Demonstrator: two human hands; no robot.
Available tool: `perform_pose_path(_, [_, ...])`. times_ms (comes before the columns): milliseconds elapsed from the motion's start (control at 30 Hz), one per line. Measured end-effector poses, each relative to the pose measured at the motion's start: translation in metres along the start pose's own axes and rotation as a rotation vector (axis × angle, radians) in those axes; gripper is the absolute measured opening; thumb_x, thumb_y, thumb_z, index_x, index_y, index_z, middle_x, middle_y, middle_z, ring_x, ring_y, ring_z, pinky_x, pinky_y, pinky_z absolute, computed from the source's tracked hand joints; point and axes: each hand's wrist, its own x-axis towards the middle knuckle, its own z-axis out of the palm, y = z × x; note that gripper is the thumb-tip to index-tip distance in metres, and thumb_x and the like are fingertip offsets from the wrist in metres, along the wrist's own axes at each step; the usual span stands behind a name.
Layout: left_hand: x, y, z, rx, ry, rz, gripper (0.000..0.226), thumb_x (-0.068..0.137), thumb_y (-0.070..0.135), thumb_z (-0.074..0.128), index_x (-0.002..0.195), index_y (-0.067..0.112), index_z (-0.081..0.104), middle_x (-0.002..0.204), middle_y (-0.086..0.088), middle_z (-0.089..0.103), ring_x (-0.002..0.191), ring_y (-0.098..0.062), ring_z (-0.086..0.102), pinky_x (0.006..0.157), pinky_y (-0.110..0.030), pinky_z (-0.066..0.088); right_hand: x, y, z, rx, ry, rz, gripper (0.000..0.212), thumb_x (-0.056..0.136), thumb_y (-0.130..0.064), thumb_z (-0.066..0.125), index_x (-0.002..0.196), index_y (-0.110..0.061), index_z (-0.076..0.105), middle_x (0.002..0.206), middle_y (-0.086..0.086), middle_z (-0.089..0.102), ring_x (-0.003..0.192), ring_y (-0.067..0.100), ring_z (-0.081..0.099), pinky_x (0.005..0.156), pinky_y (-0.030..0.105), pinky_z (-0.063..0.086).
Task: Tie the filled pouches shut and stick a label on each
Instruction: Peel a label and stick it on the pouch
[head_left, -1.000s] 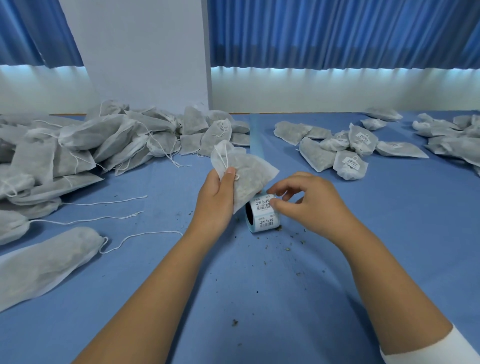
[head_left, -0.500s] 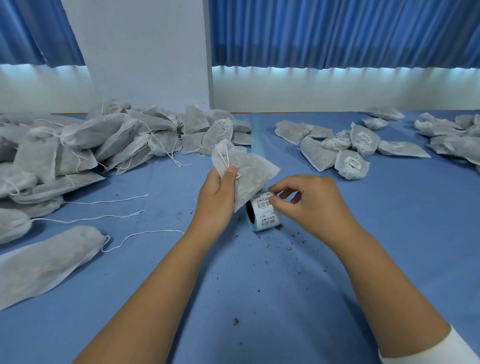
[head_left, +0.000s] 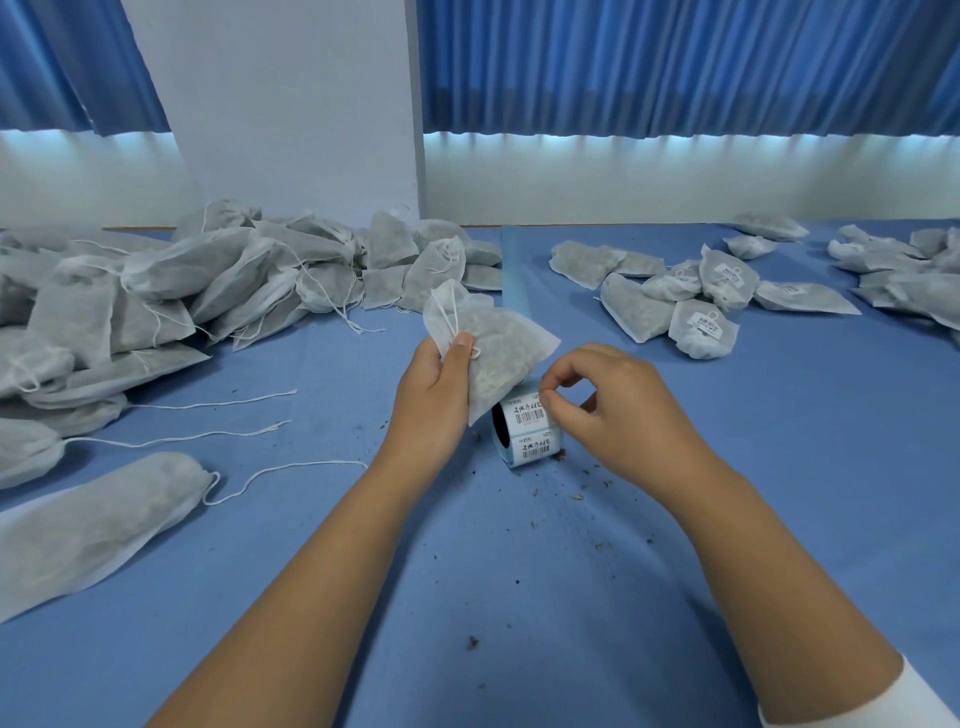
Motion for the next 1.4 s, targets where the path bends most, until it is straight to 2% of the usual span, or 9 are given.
perform_pose_path(200, [0.001,0.000,-0.001,-0.012,0.007,-0.027,0.020,0.104,0.041,0.043,0.105,0.028,0.058,0.100,0.013,0.065,0.088,0.003,0.059,0.060,-0.006,0.041,-0.001,0.000,0.000,0.148,-0.123,0.052,0.011,0.098,-0.025,0.046,0.088,-0.030,0.047,0.111,-0.011,0.061,0.097,0.004,0.056,0.084,0.032,0.049])
perform_pose_path(367, [0.004,-0.002,-0.002,-0.047,0.021,-0.051,0.024,0.105,0.039,0.042,0.114,0.025,0.059,0.103,0.015,0.064,0.093,0.003,0.059,0.070,-0.015,0.041,-0.001,0.001,-0.004,0.337,-0.171,0.105,0.013,0.100,-0.020,0.043,0.088,-0.021,0.048,0.120,-0.010,0.063,0.110,-0.007,0.054,0.091,0.016,0.046])
perform_pose_path(433, [0.004,-0.002,-0.002,-0.064,0.018,-0.064,0.028,0.105,0.039,0.042,0.118,0.022,0.061,0.108,0.011,0.066,0.097,-0.001,0.061,0.073,-0.016,0.043,0.000,0.003,-0.007,0.455,-0.176,0.172,0.013,0.099,-0.017,0.042,0.088,-0.017,0.050,0.119,0.001,0.067,0.111,-0.006,0.057,0.098,0.025,0.047])
perform_pose_path(500, [0.004,-0.003,-0.002,-0.076,0.010,-0.080,0.028,0.104,0.039,0.043,0.115,0.022,0.062,0.110,0.008,0.068,0.100,-0.005,0.063,0.074,-0.018,0.044,0.000,0.004,-0.009,0.577,-0.152,0.251,0.014,0.098,-0.016,0.043,0.088,-0.014,0.052,0.115,0.004,0.070,0.111,0.001,0.061,0.101,0.042,0.048])
perform_pose_path(800, [0.006,0.002,-0.009,-0.186,0.062,0.031,0.021,0.099,0.033,0.057,0.082,0.023,0.063,0.076,0.015,0.066,0.070,-0.001,0.061,0.062,-0.016,0.046,0.004,0.004,-0.020,0.870,0.179,0.365,0.020,0.094,-0.009,0.044,0.078,-0.013,0.056,0.077,-0.014,0.073,0.082,-0.001,0.067,0.085,0.036,0.059])
perform_pose_path(967, [0.003,0.010,-0.017,-0.278,0.092,0.079,0.016,0.098,0.031,0.061,0.093,0.017,0.063,0.081,0.004,0.069,0.078,-0.013,0.065,0.069,-0.029,0.051,0.002,0.000,-0.023,1.057,0.203,0.277,0.022,0.088,-0.010,0.057,0.071,-0.022,0.064,0.087,-0.010,0.073,0.092,0.008,0.067,0.081,0.033,0.058])
perform_pose_path(1100, [-0.001,0.015,-0.022,-0.235,0.143,0.171,0.015,0.097,0.034,0.062,0.090,0.021,0.065,0.078,0.011,0.070,0.073,-0.005,0.065,0.068,-0.021,0.051,0.000,-0.004,-0.014,1.001,0.194,0.159,0.021,0.089,-0.002,0.064,0.093,-0.022,0.063,0.092,-0.011,0.068,0.091,0.007,0.066,0.087,0.035,0.056])
perform_pose_path(1233, [-0.001,0.016,-0.031,-0.143,0.201,0.215,0.026,0.091,0.046,0.061,0.088,0.021,0.064,0.082,-0.001,0.067,0.073,-0.010,0.060,0.069,-0.031,0.047,-0.004,-0.009,-0.005,0.870,0.110,0.126,0.033,0.081,-0.014,0.071,0.108,-0.032,0.063,0.112,-0.007,0.069,0.106,0.008,0.065,0.099,0.040,0.050])
perform_pose_path(1400, [0.001,0.022,-0.033,-0.222,0.171,0.137,0.015,0.097,0.032,0.062,0.086,0.023,0.063,0.068,0.017,0.064,0.064,0.000,0.060,0.060,-0.017,0.047,-0.005,-0.014,0.001,0.748,0.106,0.093,0.040,0.084,-0.019,0.072,0.111,-0.046,0.061,0.127,-0.014,0.058,0.109,0.001,0.061,0.094,0.031,0.050])
